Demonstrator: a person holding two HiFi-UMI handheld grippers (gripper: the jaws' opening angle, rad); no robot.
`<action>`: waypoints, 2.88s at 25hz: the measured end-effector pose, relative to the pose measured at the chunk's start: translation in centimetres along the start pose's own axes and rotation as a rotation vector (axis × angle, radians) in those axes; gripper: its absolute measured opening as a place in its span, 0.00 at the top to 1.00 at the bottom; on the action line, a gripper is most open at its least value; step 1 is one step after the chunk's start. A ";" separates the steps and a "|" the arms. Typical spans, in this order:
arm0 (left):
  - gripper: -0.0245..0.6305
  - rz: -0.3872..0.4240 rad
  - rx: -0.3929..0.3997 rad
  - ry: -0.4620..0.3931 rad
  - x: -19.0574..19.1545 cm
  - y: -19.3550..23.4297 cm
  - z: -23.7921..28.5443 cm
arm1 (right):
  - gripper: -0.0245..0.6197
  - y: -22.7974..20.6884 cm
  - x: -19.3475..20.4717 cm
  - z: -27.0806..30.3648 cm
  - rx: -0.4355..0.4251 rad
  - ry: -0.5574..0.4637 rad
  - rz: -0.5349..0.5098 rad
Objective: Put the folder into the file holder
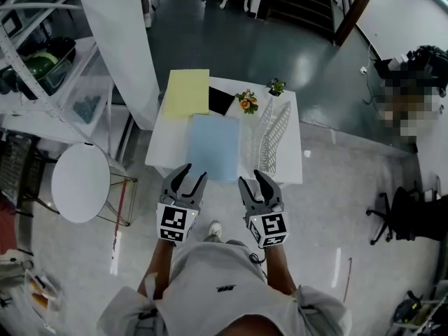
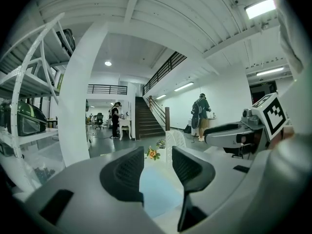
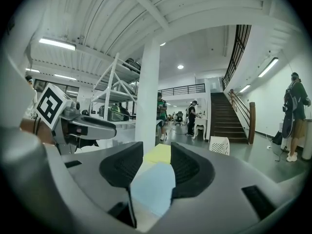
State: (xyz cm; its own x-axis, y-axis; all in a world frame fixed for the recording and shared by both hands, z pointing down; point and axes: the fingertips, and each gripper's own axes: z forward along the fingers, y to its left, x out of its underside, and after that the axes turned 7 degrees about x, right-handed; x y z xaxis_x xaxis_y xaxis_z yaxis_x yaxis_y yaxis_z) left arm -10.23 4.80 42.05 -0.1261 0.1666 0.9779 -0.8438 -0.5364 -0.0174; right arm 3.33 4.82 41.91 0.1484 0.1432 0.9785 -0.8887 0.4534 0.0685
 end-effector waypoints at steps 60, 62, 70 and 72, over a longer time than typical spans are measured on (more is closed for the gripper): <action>0.65 -0.221 0.231 0.267 10.8 23.0 26.3 | 0.69 -9.3 6.9 30.7 0.200 0.313 0.085; 0.64 -0.237 0.236 0.287 12.0 23.4 26.7 | 0.69 -9.7 7.8 31.0 0.212 0.336 0.085; 0.59 -0.286 0.245 0.382 16.3 23.6 28.3 | 0.68 -10.9 11.9 32.7 0.212 0.420 0.102; 0.58 -0.299 0.240 0.408 17.5 23.5 28.7 | 0.67 -10.9 13.1 33.1 0.195 0.443 0.108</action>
State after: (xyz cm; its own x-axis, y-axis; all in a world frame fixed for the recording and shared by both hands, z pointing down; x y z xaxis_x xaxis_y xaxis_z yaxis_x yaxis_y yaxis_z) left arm -17.27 -28.61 64.70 -0.1310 0.6213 0.7725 -0.7373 -0.5820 0.3431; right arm 0.61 -27.41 60.47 0.1839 0.5596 0.8081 -0.9674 0.2486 0.0480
